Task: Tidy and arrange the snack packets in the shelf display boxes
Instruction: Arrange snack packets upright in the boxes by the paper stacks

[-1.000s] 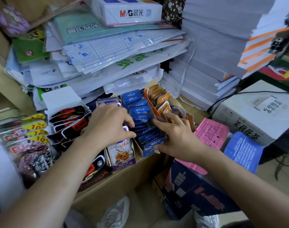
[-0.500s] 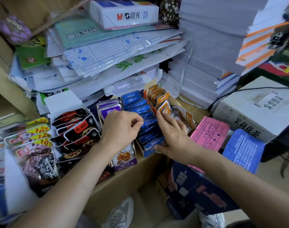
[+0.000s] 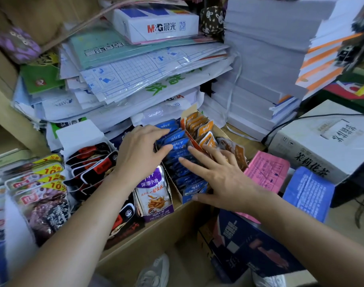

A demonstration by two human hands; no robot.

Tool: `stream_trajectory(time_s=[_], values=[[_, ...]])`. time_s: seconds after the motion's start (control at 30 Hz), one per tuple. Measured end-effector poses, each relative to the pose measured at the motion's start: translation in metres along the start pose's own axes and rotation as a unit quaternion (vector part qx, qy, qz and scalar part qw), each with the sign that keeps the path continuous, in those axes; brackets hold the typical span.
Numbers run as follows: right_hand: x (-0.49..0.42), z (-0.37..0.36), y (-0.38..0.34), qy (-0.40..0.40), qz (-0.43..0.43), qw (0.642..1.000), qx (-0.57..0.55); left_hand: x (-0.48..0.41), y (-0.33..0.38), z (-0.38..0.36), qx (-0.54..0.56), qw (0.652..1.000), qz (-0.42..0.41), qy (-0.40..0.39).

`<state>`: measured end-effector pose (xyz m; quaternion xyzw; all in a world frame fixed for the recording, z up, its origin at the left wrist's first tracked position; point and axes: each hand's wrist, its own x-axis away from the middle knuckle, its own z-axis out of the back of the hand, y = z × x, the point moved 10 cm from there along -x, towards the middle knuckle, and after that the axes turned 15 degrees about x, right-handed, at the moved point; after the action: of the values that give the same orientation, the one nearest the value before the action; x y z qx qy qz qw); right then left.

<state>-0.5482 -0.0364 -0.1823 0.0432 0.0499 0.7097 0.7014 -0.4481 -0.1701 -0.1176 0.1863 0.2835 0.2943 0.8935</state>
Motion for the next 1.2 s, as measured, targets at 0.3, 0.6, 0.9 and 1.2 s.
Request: stream_trajectory(time_s=[0.3,0.6,0.9,1.2], values=[[-0.01,-0.01,-0.002,-0.029,0.027,0.998,0.041,-0.017,-0.007,-0.016,0.041,0.999,0.008,-0.03],[0.018,0.035,0.079,0.083,-0.08,0.978,-0.172,-0.01,0.011,-0.001,0.087,0.996,0.006,-0.001],[0.029,0.007,0.139,0.036,-0.191,0.95,-0.246,0.036,0.069,-0.057,0.086,0.965,-0.049,-0.241],[0.025,0.011,0.107,0.029,-0.132,0.971,-0.198,0.033,0.059,-0.068,0.067,0.982,0.004,-0.175]])
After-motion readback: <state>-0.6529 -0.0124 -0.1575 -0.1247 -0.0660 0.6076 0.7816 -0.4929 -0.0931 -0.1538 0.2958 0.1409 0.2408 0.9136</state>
